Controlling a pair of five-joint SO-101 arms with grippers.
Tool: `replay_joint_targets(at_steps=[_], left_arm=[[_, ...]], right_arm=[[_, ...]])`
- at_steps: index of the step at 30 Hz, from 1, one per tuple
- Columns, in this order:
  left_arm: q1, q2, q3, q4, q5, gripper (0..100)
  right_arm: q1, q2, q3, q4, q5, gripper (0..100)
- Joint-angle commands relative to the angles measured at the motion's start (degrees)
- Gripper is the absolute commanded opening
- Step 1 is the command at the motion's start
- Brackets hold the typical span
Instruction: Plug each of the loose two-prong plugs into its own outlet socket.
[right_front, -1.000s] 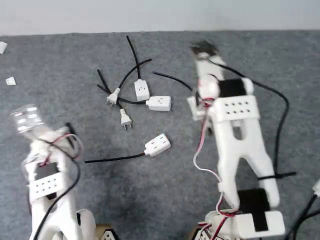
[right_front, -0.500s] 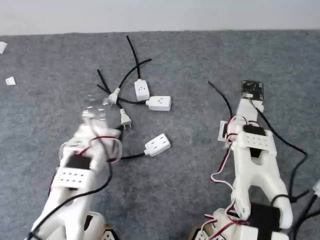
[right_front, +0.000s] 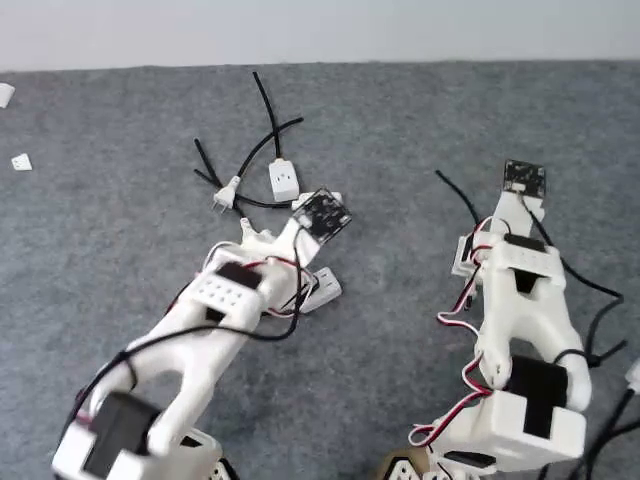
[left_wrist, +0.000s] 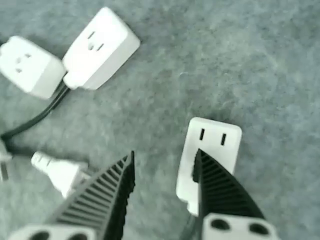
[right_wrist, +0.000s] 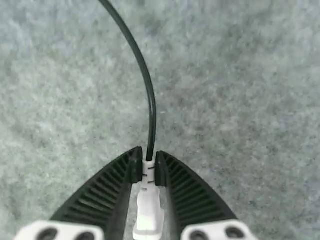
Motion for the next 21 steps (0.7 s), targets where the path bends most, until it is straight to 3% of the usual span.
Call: replay_joint_targets(at_steps=[1,5,21], left_arm=[[1.05,3.87,-6.99,5.19,-4.13,18],[3.25,3.87,-8.48,10.64,-12.31,18],[5.19,2.37,-8.57,14.59,-17.67,18]], right_arm=[[0.31,-0.48,-3.43,0.40,-0.70,0.9],[0.22,-0.40,-3.43,0.13,-0.70,0.9],[-0.84,-0.13,-3.43,0.13,-0.62,0.9]])
